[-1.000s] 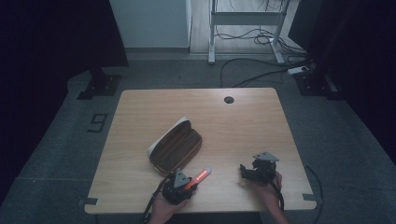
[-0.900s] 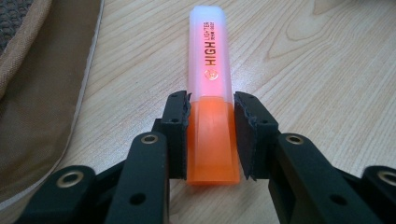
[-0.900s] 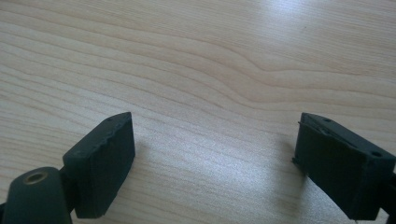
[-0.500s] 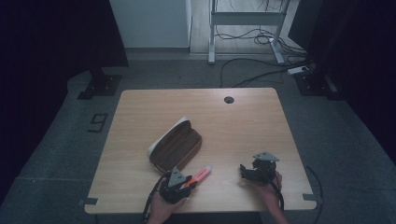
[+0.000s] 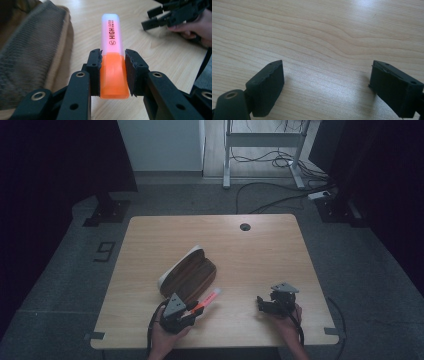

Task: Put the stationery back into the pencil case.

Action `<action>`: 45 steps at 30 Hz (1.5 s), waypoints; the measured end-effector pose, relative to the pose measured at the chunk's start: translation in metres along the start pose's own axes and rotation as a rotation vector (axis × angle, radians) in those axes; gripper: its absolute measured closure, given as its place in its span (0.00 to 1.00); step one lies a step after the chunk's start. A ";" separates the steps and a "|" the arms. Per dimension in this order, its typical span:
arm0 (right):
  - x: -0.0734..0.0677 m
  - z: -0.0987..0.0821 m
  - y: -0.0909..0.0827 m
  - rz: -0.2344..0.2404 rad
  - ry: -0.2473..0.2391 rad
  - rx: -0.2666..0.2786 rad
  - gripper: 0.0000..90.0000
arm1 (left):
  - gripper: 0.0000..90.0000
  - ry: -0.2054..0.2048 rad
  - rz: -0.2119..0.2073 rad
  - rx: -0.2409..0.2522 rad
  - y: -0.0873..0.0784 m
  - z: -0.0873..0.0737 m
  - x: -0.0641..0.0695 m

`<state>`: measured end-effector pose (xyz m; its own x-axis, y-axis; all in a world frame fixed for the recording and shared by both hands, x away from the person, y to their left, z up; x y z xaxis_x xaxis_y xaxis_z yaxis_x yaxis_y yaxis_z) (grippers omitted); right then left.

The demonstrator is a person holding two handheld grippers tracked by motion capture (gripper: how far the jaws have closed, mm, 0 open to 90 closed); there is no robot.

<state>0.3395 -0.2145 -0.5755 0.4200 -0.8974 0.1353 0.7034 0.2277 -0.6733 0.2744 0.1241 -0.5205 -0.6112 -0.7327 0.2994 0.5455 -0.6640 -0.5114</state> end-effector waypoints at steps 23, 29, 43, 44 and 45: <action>0.000 0.000 0.000 0.000 0.000 0.000 0.13 | 0.75 -0.052 0.021 0.085 -0.028 0.016 -0.026; 0.000 0.000 0.000 0.000 0.000 0.000 0.13 | 0.75 -0.078 0.043 0.100 -0.033 0.020 -0.041; 0.000 0.000 0.000 0.000 -0.001 0.000 0.14 | 0.75 -0.067 0.090 0.099 -0.016 0.034 -0.057; 0.000 0.000 0.000 0.000 -0.001 0.000 0.14 | 0.75 -0.067 0.090 0.099 -0.016 0.034 -0.057; 0.000 0.000 0.000 0.000 -0.001 0.000 0.13 | 0.75 -0.063 0.096 0.095 -0.015 0.034 -0.058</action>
<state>0.3394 -0.2145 -0.5755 0.4206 -0.8970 0.1362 0.7036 0.2277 -0.6731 0.3215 0.1714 -0.5030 -0.5180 -0.7996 0.3039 0.6535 -0.5992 -0.4625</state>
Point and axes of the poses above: each handheld gripper's, and its own axes: y roughly forward along the jaws, z roughly out of its top, x roughly to its right, the point moved 3 cm from there along y, roughly forward along the jaws, and after that the axes turned 11 degrees about -y, right-handed, at the moved point
